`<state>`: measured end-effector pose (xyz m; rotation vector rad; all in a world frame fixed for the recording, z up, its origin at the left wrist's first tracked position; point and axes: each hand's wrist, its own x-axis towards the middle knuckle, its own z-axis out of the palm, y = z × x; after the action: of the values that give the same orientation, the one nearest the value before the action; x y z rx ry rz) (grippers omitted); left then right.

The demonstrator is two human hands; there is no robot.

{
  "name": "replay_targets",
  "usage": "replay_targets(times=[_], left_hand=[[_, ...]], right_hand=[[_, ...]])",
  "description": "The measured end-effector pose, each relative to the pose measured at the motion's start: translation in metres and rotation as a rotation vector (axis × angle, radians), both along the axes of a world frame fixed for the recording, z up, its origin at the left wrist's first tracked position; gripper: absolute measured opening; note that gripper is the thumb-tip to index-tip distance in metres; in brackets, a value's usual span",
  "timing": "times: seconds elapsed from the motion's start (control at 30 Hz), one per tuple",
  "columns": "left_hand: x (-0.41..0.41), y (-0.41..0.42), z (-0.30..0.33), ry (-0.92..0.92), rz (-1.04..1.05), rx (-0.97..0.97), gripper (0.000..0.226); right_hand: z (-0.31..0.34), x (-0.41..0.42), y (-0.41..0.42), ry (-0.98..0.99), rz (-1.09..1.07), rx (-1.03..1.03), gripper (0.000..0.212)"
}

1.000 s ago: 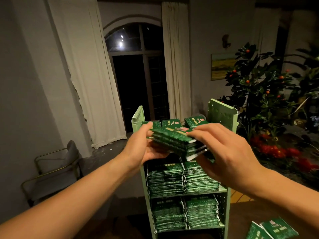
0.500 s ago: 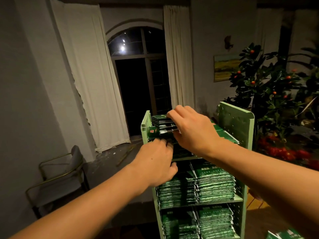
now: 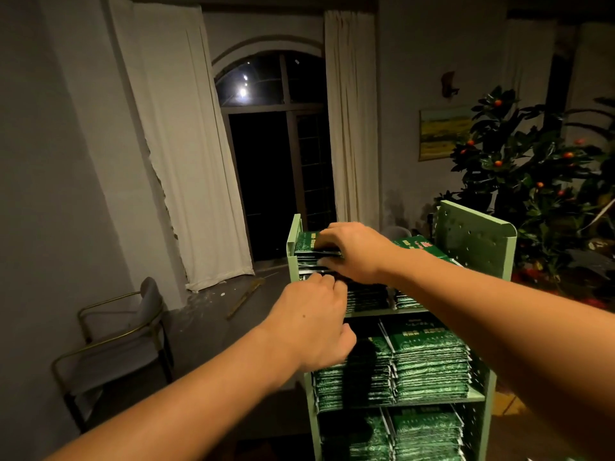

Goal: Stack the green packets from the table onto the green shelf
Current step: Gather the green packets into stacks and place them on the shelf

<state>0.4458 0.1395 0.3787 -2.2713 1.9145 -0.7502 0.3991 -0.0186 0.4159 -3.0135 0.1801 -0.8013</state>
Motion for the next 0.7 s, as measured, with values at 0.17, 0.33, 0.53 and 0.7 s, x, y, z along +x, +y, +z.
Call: replay_targets(times=[0.17, 0.33, 0.53, 0.7], left_hand=[[-0.002, -0.002, 0.002, 0.015, 0.031, -0.004, 0.040], [-0.009, -0.003, 0.005, 0.026, -0.028, -0.158, 0.038], [-0.035, -0.001, 0.006, 0.041, -0.185, -0.234, 0.015], [-0.058, -0.010, -0.013, 0.106, -0.236, -0.111, 0.015]], right_hand=[[0.001, -0.030, -0.002, -0.077, -0.050, -0.013, 0.012], [0.004, -0.078, 0.017, -0.025, -0.045, -0.067, 0.013], [-0.005, -0.123, 0.022, 0.000, -0.093, -0.121, 0.020], [-0.034, -0.168, 0.019, 0.067, -0.150, -0.058, 0.033]])
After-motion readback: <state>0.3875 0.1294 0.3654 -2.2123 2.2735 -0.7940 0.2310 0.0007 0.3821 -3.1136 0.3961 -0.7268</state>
